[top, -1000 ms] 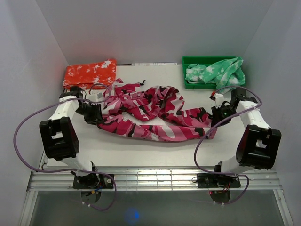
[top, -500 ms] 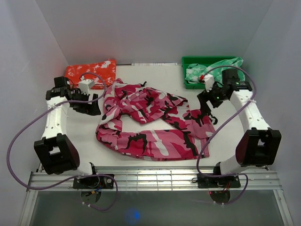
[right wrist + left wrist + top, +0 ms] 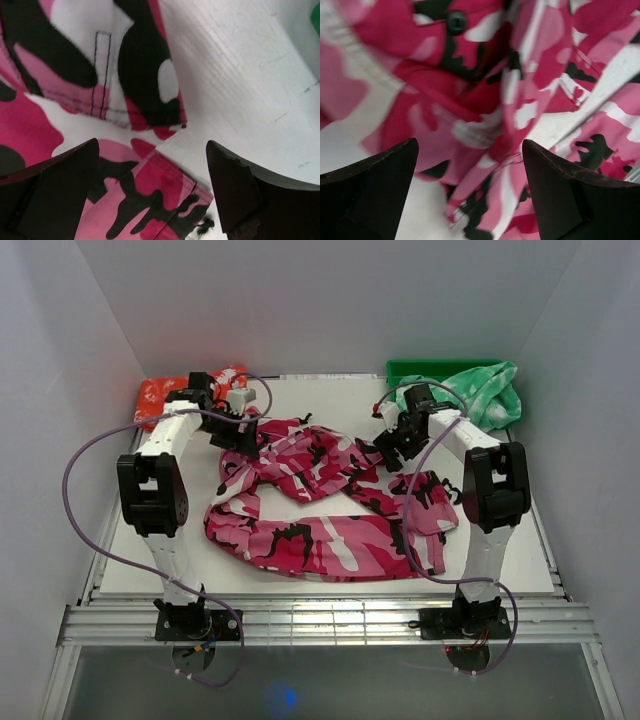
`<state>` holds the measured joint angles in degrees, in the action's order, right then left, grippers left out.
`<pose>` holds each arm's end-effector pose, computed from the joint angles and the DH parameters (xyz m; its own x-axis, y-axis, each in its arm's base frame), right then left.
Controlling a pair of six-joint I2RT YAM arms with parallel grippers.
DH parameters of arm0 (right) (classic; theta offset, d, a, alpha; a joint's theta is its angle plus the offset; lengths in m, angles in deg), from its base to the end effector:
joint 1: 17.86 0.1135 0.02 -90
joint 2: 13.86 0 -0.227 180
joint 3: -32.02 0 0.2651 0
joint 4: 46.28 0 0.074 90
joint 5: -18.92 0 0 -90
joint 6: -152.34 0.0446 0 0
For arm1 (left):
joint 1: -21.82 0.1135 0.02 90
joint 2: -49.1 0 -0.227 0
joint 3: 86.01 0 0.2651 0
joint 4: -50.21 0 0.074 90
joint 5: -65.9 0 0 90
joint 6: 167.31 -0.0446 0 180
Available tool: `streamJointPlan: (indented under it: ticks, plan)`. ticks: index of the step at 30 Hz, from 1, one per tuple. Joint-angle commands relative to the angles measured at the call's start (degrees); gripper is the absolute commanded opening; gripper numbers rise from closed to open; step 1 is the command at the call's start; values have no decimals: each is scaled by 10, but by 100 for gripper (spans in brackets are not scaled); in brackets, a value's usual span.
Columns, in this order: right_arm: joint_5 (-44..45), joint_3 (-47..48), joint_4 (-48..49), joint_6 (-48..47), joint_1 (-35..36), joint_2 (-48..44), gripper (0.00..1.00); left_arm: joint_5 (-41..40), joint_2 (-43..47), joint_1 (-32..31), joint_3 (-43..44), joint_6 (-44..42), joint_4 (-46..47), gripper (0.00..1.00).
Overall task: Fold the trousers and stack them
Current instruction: Flatten the trousers out
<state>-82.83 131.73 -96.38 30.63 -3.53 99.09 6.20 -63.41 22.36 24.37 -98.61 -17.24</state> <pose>0.4041 0.1126 0.1567 -0.5627 -0.6749 -0.4774 -0.7366 0.6715 -0.0810 0.4113 -0.0186 0.2079 -0.8121 0.3060 -0.4968 0.4968 0.8091 -0.3138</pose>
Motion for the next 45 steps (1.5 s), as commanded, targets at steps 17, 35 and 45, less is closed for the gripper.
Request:
streamJointPlan:
  ticks: [17,35,45]
  plan:
    - [-38,204,68,-16,8,-77,8,4,65,-55,24,59,2,0]
    - [-37,-310,99,-496,-54,-478,84,-33,300,-274,-298,-82,5,0]
    - [-140,-41,-94,-332,-96,-276,88,-123,339,-381,-358,-150,26,44]
